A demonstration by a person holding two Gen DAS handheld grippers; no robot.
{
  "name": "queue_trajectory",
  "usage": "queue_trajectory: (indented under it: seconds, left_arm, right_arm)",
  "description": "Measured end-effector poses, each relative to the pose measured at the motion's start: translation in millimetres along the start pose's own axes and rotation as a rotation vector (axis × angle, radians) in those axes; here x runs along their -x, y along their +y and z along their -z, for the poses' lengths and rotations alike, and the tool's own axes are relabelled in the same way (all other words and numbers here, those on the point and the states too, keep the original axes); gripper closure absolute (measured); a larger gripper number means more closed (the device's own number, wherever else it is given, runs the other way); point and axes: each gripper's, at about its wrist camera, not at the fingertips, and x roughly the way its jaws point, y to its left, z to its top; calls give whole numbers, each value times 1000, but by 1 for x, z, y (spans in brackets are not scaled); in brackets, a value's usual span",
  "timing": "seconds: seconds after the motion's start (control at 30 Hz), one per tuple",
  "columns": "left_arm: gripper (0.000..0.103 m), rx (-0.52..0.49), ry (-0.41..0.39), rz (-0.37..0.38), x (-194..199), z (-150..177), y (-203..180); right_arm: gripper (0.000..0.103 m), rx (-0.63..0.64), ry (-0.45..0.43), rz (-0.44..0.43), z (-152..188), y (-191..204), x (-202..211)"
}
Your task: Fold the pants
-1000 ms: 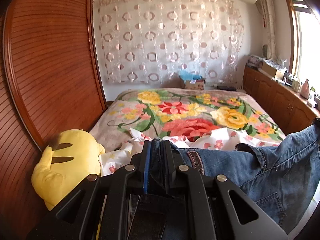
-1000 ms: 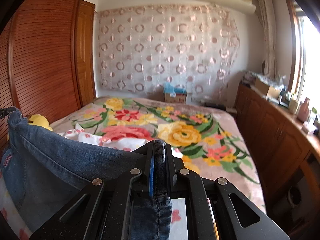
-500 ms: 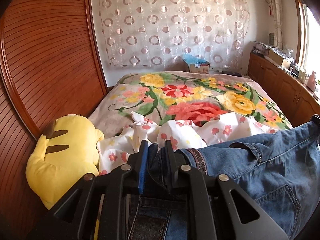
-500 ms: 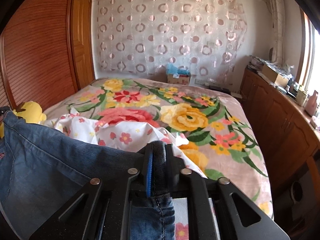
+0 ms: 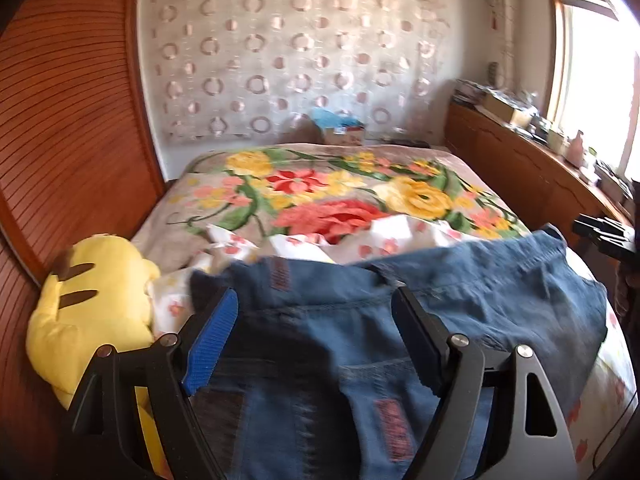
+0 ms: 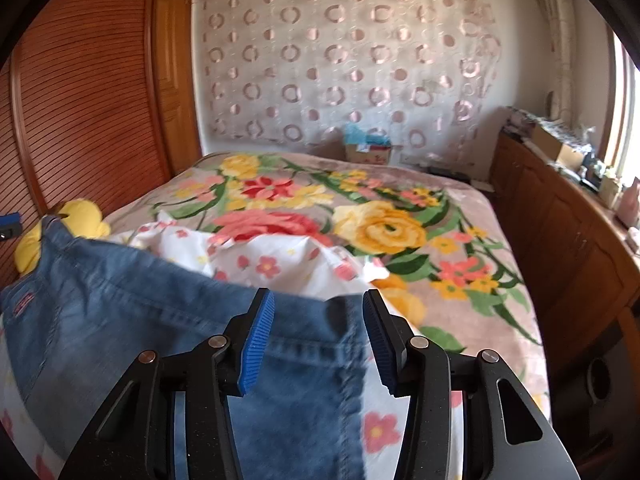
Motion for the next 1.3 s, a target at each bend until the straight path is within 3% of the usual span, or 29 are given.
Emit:
queue_trajectory:
  seconds: [0.2,0.37,0.6,0.67,0.73,0.87,0.97,1.07,1.13,1.3]
  left_arm:
    - [23,-37,36,92,-17,15,-44]
    - [23,-105,58,121,-27,28,-65]
    - [23,-108,75,150,-28,33,-60]
    - [23,-112,76,145,-28,35,-60]
    - [23,-112,79,147,-28,37,-61]
    - [23,-114,80,149,-28,38,-59]
    - [23,-119,80,152,-28,40,-59]
    - [23,-126,84,150,-28,42,-60]
    - [23,-130,87,150,-28,44,-62]
    - [23,-143,86,153,-25,45,-66]
  right_arm:
    - [52,17,84,7,5,-10,-5]
    - [52,-19,148,1,-3,-29,-18]
    - [53,-62,231,-8,-22,-47,-40]
    - [64,-64,241,-15,-29,-44,-47]
    - [81,-62,246,-24,-32,-39,-53]
    - [92,-39,183,-2,-37,-35,-50]
    - [92,-41,141,54,-40,-36,-44]
    - [91,-39,160,68,-36,-33,-44]
    - [82,-46,148,67,-32,-31,-36]
    - [75,-93,106,42,-15,-32,7]
